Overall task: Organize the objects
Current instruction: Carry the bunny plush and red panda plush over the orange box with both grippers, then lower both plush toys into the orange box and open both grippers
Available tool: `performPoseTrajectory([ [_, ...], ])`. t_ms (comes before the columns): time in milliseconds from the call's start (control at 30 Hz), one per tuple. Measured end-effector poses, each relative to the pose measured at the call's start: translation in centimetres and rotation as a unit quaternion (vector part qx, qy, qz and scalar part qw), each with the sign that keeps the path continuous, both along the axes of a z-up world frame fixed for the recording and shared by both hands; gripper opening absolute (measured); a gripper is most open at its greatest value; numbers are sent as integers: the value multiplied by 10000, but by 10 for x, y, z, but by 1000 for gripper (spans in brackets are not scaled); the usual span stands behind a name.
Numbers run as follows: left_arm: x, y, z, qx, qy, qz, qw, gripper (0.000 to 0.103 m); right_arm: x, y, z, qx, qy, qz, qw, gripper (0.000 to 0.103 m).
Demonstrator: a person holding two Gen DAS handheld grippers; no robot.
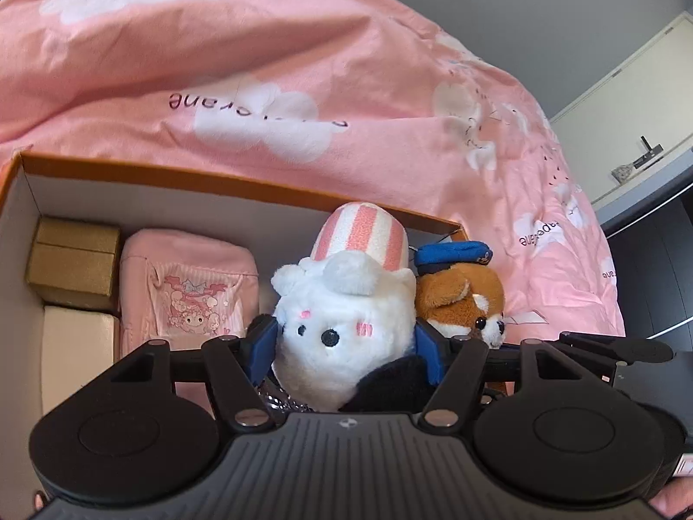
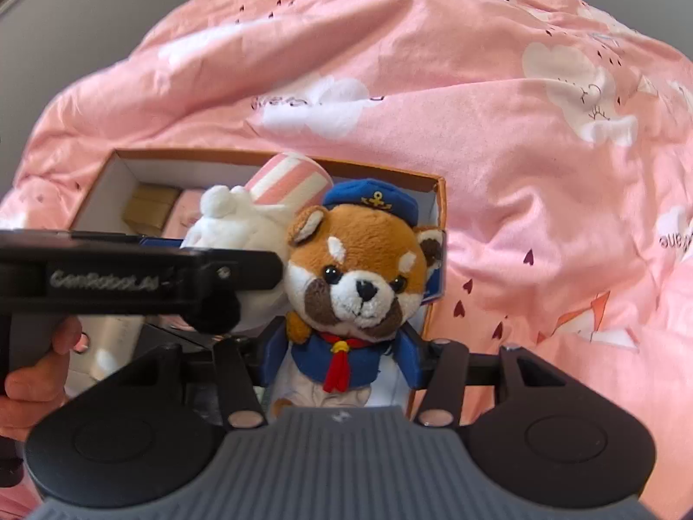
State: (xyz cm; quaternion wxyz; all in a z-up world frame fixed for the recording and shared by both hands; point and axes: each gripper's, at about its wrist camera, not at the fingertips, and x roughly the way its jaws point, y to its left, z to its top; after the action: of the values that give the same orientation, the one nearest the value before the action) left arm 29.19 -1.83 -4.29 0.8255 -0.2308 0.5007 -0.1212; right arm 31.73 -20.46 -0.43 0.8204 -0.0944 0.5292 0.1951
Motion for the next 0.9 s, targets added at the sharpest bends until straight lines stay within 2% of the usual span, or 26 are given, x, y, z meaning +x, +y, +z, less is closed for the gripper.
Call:
performPoseTrajectory([
  [133, 6, -6, -7, 136, 124, 30, 9998, 78, 8, 7, -12, -225, 26, 85, 9997, 57],
  [367, 9, -11, -8, 297, 128, -15, 9995, 82, 5, 21, -19, -695, -217, 392, 9966, 64],
  [600, 8, -7, -7, 138, 123, -5, 9998, 86, -4, 27, -17, -1015, -451, 818, 9904, 65],
  [700, 8, -5, -6, 85, 86, -2, 9999, 87, -10, 29, -17, -1051, -515, 1028, 9878, 71],
  [900, 8, -1, 3, -51, -114, 22, 9999, 90, -15, 28, -12, -1055, -580, 1087, 9868, 72],
])
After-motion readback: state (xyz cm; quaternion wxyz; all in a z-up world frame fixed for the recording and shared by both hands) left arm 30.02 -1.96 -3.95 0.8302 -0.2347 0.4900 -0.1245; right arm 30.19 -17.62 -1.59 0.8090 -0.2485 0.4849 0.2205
